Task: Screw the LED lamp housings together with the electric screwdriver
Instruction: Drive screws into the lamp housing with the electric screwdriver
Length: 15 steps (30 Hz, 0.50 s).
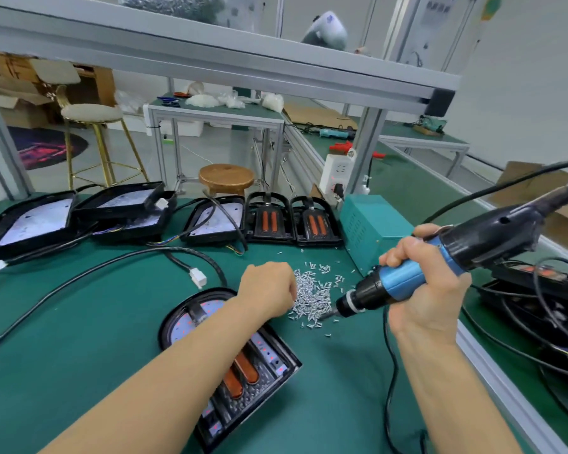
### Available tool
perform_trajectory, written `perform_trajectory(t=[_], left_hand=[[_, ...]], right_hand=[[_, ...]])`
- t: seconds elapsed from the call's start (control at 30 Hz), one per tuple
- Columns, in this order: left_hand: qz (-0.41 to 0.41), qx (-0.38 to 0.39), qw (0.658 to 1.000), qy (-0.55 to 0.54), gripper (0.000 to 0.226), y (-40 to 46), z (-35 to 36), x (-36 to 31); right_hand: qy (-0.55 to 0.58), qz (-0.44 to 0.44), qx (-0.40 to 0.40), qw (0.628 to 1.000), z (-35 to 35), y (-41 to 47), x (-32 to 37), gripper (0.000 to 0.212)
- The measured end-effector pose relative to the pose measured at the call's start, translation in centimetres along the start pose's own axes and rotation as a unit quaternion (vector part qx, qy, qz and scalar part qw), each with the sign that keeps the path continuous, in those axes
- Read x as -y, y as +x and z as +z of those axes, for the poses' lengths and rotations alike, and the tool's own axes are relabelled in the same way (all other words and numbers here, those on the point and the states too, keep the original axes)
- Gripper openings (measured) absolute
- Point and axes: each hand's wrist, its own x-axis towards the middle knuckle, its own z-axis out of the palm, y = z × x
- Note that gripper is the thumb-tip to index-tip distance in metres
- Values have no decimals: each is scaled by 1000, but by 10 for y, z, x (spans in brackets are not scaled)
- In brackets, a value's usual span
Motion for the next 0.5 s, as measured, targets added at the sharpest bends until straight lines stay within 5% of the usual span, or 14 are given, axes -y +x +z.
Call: perform_trajectory(t=[0.5], left_hand=[[-9,3,995,97,13,8,16,-6]], right_hand=[[0,-10,-19,1000,-17,-2,4,19]])
